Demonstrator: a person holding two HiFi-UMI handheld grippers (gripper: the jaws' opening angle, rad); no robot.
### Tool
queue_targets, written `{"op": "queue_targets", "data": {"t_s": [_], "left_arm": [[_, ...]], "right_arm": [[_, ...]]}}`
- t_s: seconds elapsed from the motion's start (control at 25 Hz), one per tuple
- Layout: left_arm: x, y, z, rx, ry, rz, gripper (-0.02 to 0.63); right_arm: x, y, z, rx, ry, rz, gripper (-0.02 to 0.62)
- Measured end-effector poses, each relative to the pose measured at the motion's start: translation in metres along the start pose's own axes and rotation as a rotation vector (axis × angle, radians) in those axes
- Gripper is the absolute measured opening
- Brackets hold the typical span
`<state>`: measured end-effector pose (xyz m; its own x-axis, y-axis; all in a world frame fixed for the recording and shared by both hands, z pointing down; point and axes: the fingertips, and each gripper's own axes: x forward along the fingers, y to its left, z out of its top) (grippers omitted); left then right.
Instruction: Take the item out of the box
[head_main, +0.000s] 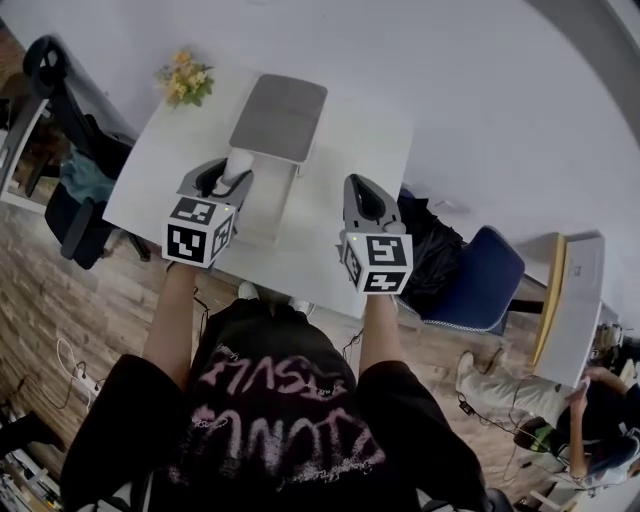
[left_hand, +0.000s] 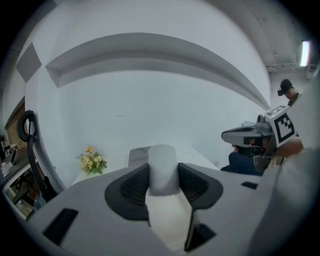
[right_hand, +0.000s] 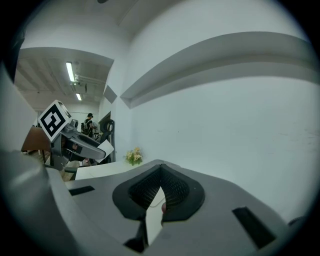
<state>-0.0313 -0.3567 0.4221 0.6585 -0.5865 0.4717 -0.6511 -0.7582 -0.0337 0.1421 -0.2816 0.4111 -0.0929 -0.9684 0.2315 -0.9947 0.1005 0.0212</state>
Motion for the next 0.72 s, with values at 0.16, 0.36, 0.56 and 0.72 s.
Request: {"op": "queue_targets", "data": {"t_s": [0.16,0.36,0.56,0.72], "left_arm": [[-0.008,0.004,0.017,0.006,-0.079,0.025,0.184],[-0.020,0.005,0.032,0.007,-0.155,0.044,0.184],[-0.033,0.007,0.052,0.011,-0.229,0.057,0.183],[-0.036,0.008,0.066,0.016,-0.282,0.063,0.183]], "right_arm": [[-0.004,-0.004,0.008,-0.009,-0.022,-0.006,0.009],[-0.008,-0.010,0.016,-0.010,-0.044,-0.016,0.009],[-0.007,-0.017,0.028,-0.008,-0.071,-0.018,0.009],[-0.003,-0.023,0.038,-0.006,-0.097,-0.019,0.009]]}}
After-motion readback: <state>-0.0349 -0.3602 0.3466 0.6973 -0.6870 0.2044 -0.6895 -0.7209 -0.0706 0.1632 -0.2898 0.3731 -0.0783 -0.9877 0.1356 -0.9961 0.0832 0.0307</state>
